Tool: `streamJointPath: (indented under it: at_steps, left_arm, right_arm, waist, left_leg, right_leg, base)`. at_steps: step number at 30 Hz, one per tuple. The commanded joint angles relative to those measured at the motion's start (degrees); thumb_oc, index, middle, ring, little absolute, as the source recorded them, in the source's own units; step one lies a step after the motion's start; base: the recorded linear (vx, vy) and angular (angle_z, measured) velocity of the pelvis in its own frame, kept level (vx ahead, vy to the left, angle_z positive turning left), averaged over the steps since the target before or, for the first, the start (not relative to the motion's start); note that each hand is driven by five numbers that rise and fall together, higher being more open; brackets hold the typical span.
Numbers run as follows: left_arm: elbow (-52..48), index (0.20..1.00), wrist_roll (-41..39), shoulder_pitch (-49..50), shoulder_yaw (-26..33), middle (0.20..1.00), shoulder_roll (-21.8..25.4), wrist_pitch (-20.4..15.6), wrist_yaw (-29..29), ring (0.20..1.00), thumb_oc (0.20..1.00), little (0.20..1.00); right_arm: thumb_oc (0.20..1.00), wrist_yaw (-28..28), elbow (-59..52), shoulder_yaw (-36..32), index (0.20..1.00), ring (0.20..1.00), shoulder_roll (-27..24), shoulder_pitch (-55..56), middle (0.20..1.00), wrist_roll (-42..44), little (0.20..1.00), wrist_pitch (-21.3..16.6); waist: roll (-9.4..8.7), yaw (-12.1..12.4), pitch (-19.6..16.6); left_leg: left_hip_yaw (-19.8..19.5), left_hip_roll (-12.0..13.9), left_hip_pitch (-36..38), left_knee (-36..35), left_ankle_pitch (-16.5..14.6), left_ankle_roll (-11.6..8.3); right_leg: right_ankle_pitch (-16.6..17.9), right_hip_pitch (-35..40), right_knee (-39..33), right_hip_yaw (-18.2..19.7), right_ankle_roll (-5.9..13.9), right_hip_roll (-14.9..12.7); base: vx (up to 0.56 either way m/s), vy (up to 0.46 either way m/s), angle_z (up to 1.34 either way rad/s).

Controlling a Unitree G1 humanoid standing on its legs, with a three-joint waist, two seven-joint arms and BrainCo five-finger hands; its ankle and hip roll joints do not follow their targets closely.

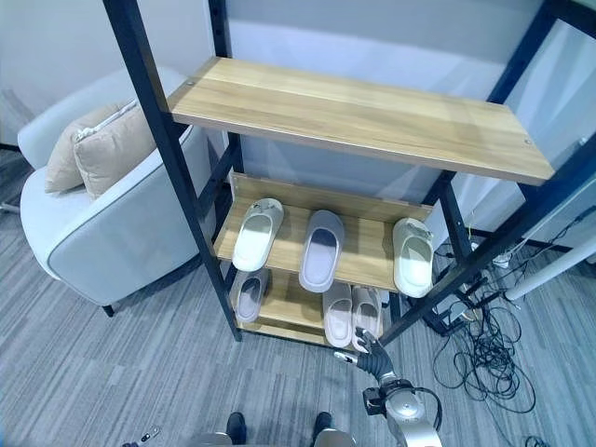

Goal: Arrange the slippers neatly on the shoe rack.

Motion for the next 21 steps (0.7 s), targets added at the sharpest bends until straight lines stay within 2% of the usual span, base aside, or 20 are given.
streamJointPath:
  at_steps: [1,4,6,8,14,17,18,21]
  left_arm:
    - [0.1,1.000,1.6,0.2,0.5,1.000,-1.1,-0.1,-0.9,1.000,1.000,1.000]
    - [-0.9,1.000,6.8,1.4,-2.9,1.000,-2.9,-0.7,-1.6,1.000,1.000,1.000]
    - [-1.0,1.000,7.0,1.6,-3.3,1.000,-3.3,-0.8,-1.8,1.000,1.000,1.000]
    - [-1.5,1.000,7.7,1.9,-3.9,1.000,-3.7,-0.8,-2.2,1.000,1.000,1.000]
    - [-1.5,1.000,12.4,2.0,-6.7,1.000,-4.0,0.0,-2.1,1.000,1.000,1.000]
    - [-1.9,1.000,14.8,1.8,-7.9,1.000,-3.9,0.3,-2.1,1.000,1.000,1.000]
    - [-2.9,1.000,17.9,0.8,-10.9,1.000,-3.4,-0.2,-0.5,1.000,1.000,1.000]
    - [-3.7,1.000,18.2,-0.5,-11.9,1.000,-3.1,-0.3,0.7,1.000,1.000,1.000]
  right_arm:
    - [1.000,1.0,-4.4,-1.3,1.000,1.000,-2.9,-0.7,1.000,2.2,1.000,-3.0]
    - [1.000,3.5,-18.0,-3.9,1.000,1.000,-4.8,4.4,1.000,4.6,1.000,-4.7]
    - [1.000,3.7,-20.4,-4.6,1.000,1.000,-5.2,4.8,1.000,4.5,1.000,-4.9]
    - [1.000,1.6,-22.0,-6.3,1.000,1.000,-5.0,3.0,1.000,3.0,1.000,-5.5]
    - [1.000,-6.9,-16.3,-9.1,1.000,1.000,-7.2,-7.8,1.000,-4.7,1.000,-5.4]
    - [1.000,-12.9,-10.2,-9.9,1.000,1.000,-11.7,-14.4,1.000,-15.7,1.000,-3.2]
    - [1.000,-20.5,-1.4,-9.3,1.000,1.000,-15.4,-22.8,1.000,-23.1,1.000,-0.3]
    - [1.000,-23.0,-0.5,-8.8,1.000,1.000,-16.2,-27.0,1.000,-24.9,1.000,1.4]
  waist:
    - [-1.28,-1.5,-0.7]
    - [-1.09,-2.7,-1.2]
    - [-1.02,-2.7,-1.4]
    - [-0.86,-2.5,-1.6]
    - [-0.73,-0.5,-1.9]
    - [-0.77,1.3,-1.7]
    - [-0.88,3.2,-0.6]
    - [-0.96,3.8,0.6]
  left_leg:
    - [-3.7,4.0,-3.6,5.1,-3.2,-2.78]
    - [-3.4,3.8,-2.4,4.4,-3.4,-2.68]
    - [-3.5,3.7,-2.2,4.2,-3.5,-2.65]
    - [-3.8,3.6,-1.8,4.0,-3.7,-2.53]
    - [-4.4,3.1,-1.8,4.0,-4.3,-2.10]
    - [-5.0,2.8,-2.3,4.1,-4.7,-1.82]
    - [-5.8,2.5,-3.8,4.9,-4.8,-1.66]
    - [-6.3,2.2,-5.7,5.6,-4.7,-1.56]
  right_leg:
    - [-1.8,1.8,2.3,-0.5,-0.12,0.0]
    - [-1.6,2.5,1.4,-0.6,0.31,-0.2]
    - [-1.5,2.7,1.3,-0.7,0.42,-0.2]
    - [-1.5,3.2,0.7,-0.8,0.57,-0.3]
    - [-1.5,3.7,-0.2,-1.4,0.68,-0.5]
    - [-1.6,4.2,-1.2,-2.0,0.79,-0.6]
    - [-1.6,3.8,-1.5,-2.5,0.87,-0.8]
    - [-1.3,2.9,-1.7,-2.6,0.83,-0.9]
  base:
    - [0.06,0.049,0.00]
    - [0.05,0.048,-0.02]
    - [0.05,0.024,-0.01]
    - [0.07,0.024,-0.03]
    - [0.05,0.025,-0.01]
    - [0.05,0.028,0.06]
    - [0.00,0.026,0.14]
    - [-0.06,0.017,0.20]
